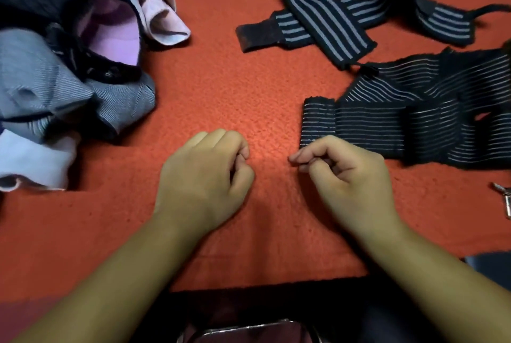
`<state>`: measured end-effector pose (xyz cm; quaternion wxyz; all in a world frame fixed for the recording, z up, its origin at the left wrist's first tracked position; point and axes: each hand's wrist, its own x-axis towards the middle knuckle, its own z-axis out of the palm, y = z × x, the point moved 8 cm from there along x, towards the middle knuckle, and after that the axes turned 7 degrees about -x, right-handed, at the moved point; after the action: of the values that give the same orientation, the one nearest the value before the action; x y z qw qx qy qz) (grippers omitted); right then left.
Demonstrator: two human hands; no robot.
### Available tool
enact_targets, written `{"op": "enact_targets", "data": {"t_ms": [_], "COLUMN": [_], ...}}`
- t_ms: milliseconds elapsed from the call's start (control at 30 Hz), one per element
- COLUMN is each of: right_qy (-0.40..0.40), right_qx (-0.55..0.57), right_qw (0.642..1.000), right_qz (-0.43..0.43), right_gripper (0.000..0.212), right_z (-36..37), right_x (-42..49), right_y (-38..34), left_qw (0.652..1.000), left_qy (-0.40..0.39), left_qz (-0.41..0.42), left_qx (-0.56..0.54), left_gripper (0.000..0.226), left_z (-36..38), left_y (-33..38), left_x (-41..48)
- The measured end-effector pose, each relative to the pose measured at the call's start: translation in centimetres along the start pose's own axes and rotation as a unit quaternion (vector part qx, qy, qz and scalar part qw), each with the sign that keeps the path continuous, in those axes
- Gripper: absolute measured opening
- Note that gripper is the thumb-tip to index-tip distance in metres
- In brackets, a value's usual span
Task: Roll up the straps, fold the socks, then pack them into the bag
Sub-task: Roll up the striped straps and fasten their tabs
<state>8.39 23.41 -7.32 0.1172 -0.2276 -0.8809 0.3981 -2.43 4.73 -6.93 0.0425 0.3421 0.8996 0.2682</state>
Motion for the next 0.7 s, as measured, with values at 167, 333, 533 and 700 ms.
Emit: {"op": "enact_targets", "data": {"t_ms": [167, 333, 533, 700], "right_qy": [0.007, 0.025, 0.041, 0.042], "right_qx": [-0.003, -0.036, -0.070, -0.071], "right_qw": [1.000, 0.998, 0.993, 0.993], "right_qz": [-0.011, -0.052, -0.087, -0.085], "right_gripper": [0.023, 0.026, 0.023, 0.024], "right_z": [0.1, 0.1, 0.0, -0.4], "right_x": [-0.3, -0.7, -1.2, -1.6], "right_y": [-0.1, -0.8, -1.6, -2.2], "left_qw": [1.000, 0.998, 0.995, 0.997], "left_qy": [0.015, 0.038, 0.046, 0.049], "left_qz": [0.023, 0.056, 0.084, 0.054], "left_qx": [0.006, 0.006, 0.004, 0.040], "left_gripper": [0.010, 0.013, 0.011, 0.021], "left_z": [0.3, 0.4, 0.7, 0.6], "left_y": [-0.1, 0.0, -0.1, 0.6], "left_x": [-0.2, -0.6, -1.0, -1.5]}}
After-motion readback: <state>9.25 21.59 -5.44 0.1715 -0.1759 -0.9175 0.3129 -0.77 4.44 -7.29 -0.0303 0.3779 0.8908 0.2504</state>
